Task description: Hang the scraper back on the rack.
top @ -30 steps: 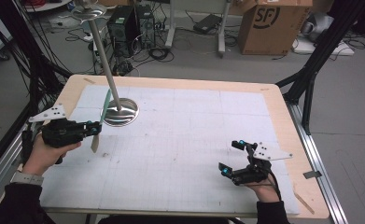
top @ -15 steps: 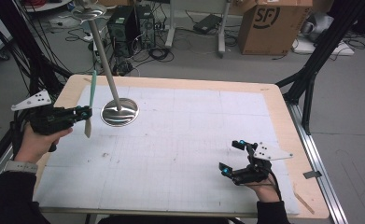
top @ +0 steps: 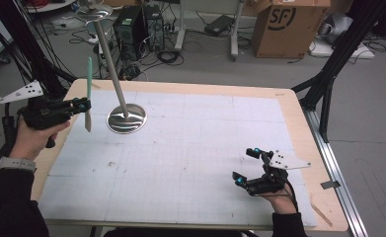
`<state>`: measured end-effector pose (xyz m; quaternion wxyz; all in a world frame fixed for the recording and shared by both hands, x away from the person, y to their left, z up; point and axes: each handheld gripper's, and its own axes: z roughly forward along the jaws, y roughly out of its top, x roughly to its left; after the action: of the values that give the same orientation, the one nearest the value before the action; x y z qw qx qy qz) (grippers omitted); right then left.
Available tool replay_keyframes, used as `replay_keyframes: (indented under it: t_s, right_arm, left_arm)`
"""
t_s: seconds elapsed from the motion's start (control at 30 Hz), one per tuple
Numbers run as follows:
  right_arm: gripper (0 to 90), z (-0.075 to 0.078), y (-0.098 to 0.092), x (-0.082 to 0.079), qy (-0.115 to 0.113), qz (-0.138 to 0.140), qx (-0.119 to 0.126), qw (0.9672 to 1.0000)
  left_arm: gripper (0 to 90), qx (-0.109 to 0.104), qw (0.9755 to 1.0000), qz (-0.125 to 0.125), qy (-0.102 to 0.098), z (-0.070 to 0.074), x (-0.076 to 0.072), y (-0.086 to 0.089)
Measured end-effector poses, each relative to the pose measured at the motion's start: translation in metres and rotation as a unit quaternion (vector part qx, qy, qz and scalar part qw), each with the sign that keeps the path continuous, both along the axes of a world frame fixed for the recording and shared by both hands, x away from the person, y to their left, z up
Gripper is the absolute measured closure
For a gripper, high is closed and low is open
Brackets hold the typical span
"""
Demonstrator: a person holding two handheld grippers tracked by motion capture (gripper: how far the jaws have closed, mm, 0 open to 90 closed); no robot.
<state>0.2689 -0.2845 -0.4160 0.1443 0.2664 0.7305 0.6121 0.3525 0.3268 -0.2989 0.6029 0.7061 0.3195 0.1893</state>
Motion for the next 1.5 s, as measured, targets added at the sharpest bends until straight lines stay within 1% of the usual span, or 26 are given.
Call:
replay_keyframes:
  t_s: [0.2,0.23,0.33,0.4,0.43,0.53,0.63,0.7,0.77,0.83,0.93,1.0,1.07,1.1,1.17,1.2,1.27,1.37,1.4,1.5]
  right_arm:
    - [0.3,0.000,-0.001,0.000,0.000,0.000,0.002,1.0000]
    - [0.4,0.000,-0.001,0.000,0.000,0.000,0.003,1.0000]
    - [0.3,0.000,-0.002,0.000,0.000,0.001,0.002,1.0000]
    - [0.3,0.000,-0.002,0.001,-0.001,0.000,0.002,1.0000]
    - [0.3,0.000,-0.002,0.000,-0.001,0.000,0.002,1.0000]
    - [0.3,0.000,-0.002,0.000,0.001,0.000,0.003,1.0000]
    - [0.3,0.000,-0.002,0.000,0.002,0.000,0.004,1.0000]
    - [0.3,0.000,-0.002,0.000,0.002,-0.001,0.003,1.0000]
    - [0.3,0.000,-0.002,0.000,0.003,0.000,0.003,1.0000]
    - [0.3,0.000,-0.002,0.001,0.002,0.001,0.002,1.0000]
    - [0.3,0.000,-0.003,0.000,0.003,-0.001,0.004,1.0000]
    - [0.3,0.000,-0.003,0.001,0.000,-0.002,0.004,1.0000]
    - [0.3,-0.001,-0.004,0.001,0.000,-0.003,0.004,1.0000]
    - [0.3,-0.001,-0.004,0.000,0.005,-0.002,0.005,1.0000]
    - [0.3,-0.002,-0.003,0.001,0.002,-0.002,0.002,1.0000]
    - [0.3,-0.002,-0.003,0.001,0.004,-0.001,0.001,1.0000]
    - [0.3,-0.002,-0.003,0.001,0.000,-0.001,0.002,1.0000]
    - [0.3,-0.002,-0.005,0.000,0.004,-0.002,0.004,1.0000]
    - [0.3,-0.002,-0.005,0.000,0.000,-0.003,0.003,1.0000]
    - [0.4,-0.002,-0.008,-0.001,0.005,-0.004,0.005,1.0000]
  left_arm:
    - [80.6,0.001,0.9999,0.011,-0.006,0.007,0.005,0.005]
    - [80.6,-0.002,0.9999,0.014,-0.009,0.009,0.006,0.006]
    - [80.6,-0.024,0.9992,0.017,-0.026,0.015,0.005,0.011]
    - [80.6,-0.038,0.9985,0.022,-0.032,0.018,0.006,0.014]
    - [80.6,-0.040,0.9985,0.024,-0.030,0.020,0.007,0.016]
    - [80.6,-0.036,0.9984,0.030,-0.031,0.024,0.009,0.020]
    - [80.6,-0.039,0.9981,0.035,-0.032,0.029,0.011,0.022]
    - [80.6,-0.033,0.9981,0.038,-0.036,0.033,0.013,0.023]
    - [80.6,-0.029,0.9981,0.041,-0.035,0.037,0.015,0.024]
    - [80.6,-0.028,0.9980,0.042,-0.038,0.041,0.017,0.025]
    - [80.6,-0.031,0.9977,0.043,-0.041,0.046,0.019,0.027]
    - [80.6,-0.034,0.9978,0.040,-0.041,0.049,0.021,0.028]
    - [80.6,-0.038,0.9978,0.038,-0.038,0.050,0.023,0.030]
    - [80.6,-0.041,0.9978,0.038,-0.035,0.050,0.024,0.031]
    - [80.6,-0.043,0.9977,0.040,-0.034,0.051,0.026,0.033]
    - [80.6,-0.047,0.9975,0.040,-0.034,0.051,0.027,0.034]
    - [80.6,-0.055,0.9972,0.037,-0.034,0.052,0.030,0.036]
    - [80.6,-0.055,0.9974,0.036,-0.031,0.051,0.033,0.035]
    - [80.6,-0.052,0.9976,0.035,-0.030,0.051,0.035,0.035]
    - [80.6,-0.051,0.9976,0.037,-0.029,0.050,0.038,0.036]
